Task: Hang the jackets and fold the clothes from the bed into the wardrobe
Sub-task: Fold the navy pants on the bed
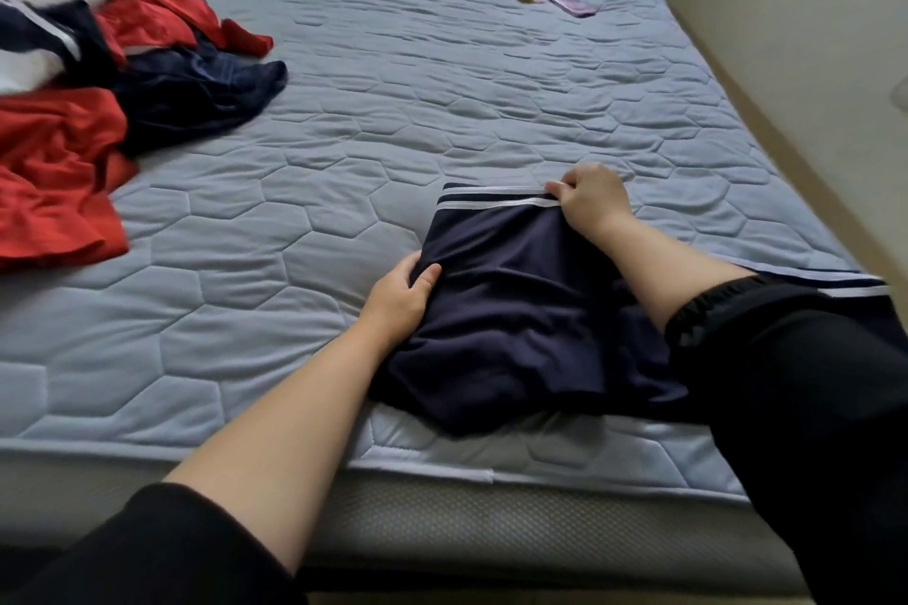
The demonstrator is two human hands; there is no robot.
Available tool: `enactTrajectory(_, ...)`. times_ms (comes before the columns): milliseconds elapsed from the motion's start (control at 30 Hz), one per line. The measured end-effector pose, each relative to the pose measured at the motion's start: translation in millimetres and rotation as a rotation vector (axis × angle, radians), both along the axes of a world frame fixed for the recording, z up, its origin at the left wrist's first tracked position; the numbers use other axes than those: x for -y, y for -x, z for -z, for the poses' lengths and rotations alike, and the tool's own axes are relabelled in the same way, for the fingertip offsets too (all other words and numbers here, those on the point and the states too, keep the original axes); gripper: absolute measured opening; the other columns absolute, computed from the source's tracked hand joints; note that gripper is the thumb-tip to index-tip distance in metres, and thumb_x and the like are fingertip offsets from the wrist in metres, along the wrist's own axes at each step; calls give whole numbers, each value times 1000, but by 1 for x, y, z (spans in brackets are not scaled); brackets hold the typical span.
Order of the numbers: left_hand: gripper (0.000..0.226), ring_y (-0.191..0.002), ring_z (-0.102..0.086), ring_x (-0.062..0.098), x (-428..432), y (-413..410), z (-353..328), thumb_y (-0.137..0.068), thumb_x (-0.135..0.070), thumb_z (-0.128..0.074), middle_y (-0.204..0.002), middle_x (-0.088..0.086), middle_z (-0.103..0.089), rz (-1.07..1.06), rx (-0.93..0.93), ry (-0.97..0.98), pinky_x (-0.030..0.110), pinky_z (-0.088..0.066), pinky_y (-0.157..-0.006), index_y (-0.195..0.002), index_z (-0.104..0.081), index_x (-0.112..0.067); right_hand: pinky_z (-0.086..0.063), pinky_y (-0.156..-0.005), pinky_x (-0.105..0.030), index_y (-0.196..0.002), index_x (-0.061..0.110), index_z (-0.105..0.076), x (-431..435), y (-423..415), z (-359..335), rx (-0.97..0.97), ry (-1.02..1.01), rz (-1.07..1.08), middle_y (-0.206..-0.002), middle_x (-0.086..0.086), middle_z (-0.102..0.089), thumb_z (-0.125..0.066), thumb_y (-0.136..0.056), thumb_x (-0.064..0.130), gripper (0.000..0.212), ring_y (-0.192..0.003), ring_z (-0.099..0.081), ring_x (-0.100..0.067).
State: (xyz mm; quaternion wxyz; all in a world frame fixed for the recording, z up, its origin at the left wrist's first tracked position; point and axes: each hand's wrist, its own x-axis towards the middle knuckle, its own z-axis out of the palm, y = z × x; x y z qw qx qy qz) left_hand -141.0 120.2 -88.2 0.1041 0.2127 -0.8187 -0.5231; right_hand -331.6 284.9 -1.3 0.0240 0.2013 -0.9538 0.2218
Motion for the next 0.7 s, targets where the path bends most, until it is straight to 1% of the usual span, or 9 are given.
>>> enactTrajectory(100,33,-113,-53,12,1,1,3,-100,-28,-45,-124,0,-61,6,4,25,9,-30,-81,-129,-56,-17,-34,-96,-36,-120,7,-59,7,-22,-4,-138,17,74,-125,-18,-56,-47,-97,25,32,-119,-47,-33)
enactTrajectory(200,33,-116,-52,16,1,2,4,-101,-26,-43,-127,4,-61,-10,2,42,10,-30,-80,-129,-56,-14,-21,-109,-44,-134,12,-50,15,-81,9,-326,27,-193,-140,-15,-44,-46,-94,32,45,-131,-36,-33)
enactTrajectory(267,32,-116,-53,18,1,2,3,-100,-24,-45,-126,5,-61,-11,0,43,11,-31,-81,-129,-56,-13,-4,-115,-48,-145,20,-36,-1,-111,27,-253,-215,-315,-156,-10,-24,-35,-96,45,55,-145,-16,-27)
enactTrajectory(300,32,-117,-54,19,0,2,2,-100,-23,-46,-126,5,-61,-11,4,38,14,-33,-84,-129,-56,-13,2,-115,-49,-150,25,-24,-15,-115,37,-160,-354,-318,-160,-4,-11,-29,-97,50,58,-147,-5,-21)
enactTrajectory(367,32,-117,-54,20,-3,1,0,-99,-23,-48,-126,5,-62,-8,8,17,19,-36,-92,-129,-56,-14,2,-116,-49,-153,28,-9,-42,-109,48,23,-445,-234,-161,4,2,-26,-98,53,62,-147,5,-12)
enactTrajectory(433,32,-116,-55,19,-4,0,-2,-98,-23,-49,-125,5,-62,-18,6,7,18,-36,-90,-128,-56,-13,-2,-117,-49,-153,23,-9,-57,-103,51,84,-342,-130,-161,2,4,-29,-99,50,64,-147,5,-12)
enactTrajectory(533,31,-109,-56,15,-5,-1,-5,-97,-29,-51,-119,1,-64,-41,20,-18,17,-34,-82,-124,-60,-16,-9,-116,-49,-152,16,-14,-55,-119,59,148,-88,-29,-161,-7,2,-36,-99,43,63,-148,0,-20)
enactTrajectory(633,33,-98,-55,10,-11,-4,-10,-92,-39,-56,-104,-7,-63,-51,56,-23,22,-36,-81,-119,-62,-21,-9,-117,-44,-152,15,-14,-57,-136,70,201,-16,28,-161,-11,1,-38,-100,40,63,-148,-1,-24)
enactTrajectory(700,34,-95,-57,10,-13,-4,-17,-88,-43,-61,-101,-9,-64,-37,82,-46,25,-39,-81,-115,-63,-23,-7,-118,-40,-153,13,-11,-58,-135,68,250,66,71,-160,-13,4,-40,-100,39,66,-148,-1,-25)
